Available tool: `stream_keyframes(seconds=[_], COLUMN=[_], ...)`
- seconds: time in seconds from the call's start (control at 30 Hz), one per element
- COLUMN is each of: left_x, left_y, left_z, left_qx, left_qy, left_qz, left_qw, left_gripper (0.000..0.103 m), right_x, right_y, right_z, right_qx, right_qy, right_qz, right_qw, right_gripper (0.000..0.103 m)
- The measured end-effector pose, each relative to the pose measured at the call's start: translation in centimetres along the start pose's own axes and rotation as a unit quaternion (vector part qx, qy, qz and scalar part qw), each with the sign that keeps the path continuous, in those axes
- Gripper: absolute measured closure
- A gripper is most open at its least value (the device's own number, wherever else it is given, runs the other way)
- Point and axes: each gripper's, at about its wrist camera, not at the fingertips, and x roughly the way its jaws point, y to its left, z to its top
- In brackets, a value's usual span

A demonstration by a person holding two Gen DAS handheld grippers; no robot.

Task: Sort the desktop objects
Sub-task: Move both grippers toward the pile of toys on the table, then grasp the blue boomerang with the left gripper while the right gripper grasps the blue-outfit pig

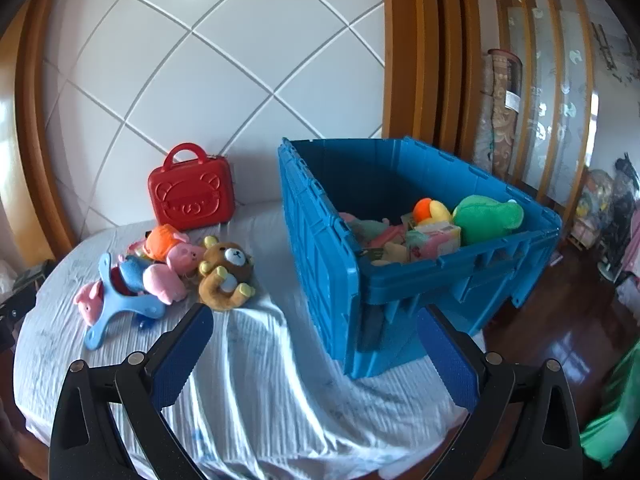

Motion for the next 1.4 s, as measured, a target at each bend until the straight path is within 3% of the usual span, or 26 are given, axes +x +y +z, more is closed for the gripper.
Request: stream_keyframes(seconds=[0.37, 0.73, 1.0, 1.27, 1.4], left_x=[3.2, 4.6, 10.2, 21.1, 26.8], left_y=[4.9, 10.2, 12.8, 16.3, 16.7], left_z=[-0.6, -3.9, -3.8, -2.8, -3.5], left_qx=[-0.028, -0.056, -0.039, -0.014, 0.004], left_qy=[0.039, 0.088, 0.107, 0.150, 0.188], left_qz=[0.048, 0.138, 0.090, 0.016, -0.001], left_qw=[0.9977, 0.9849, 0.9894, 0.9884, 0.9821], left_gripper=[0.000, 0.000, 0.000, 0.000, 0.003], right_x=[3.2, 8.2, 11.1, 18.2, 22.0], right_y=[2.9, 8.3, 14.5, 23.7, 26.0], right_z=[0.1, -1.8, -2.1, -2.0, -2.5], right_qx=[-0.021, -0.082, -0.123, -0.132, -0.126], right_qy=[0.026, 0.083, 0.098, 0.160, 0.181], right_qz=[0.026, 0.141, 0.138, 0.127, 0.121], right_qw=[0.999, 0.983, 0.978, 0.970, 0.968], right_gripper=[0.000, 0.000, 0.000, 0.000, 0.000])
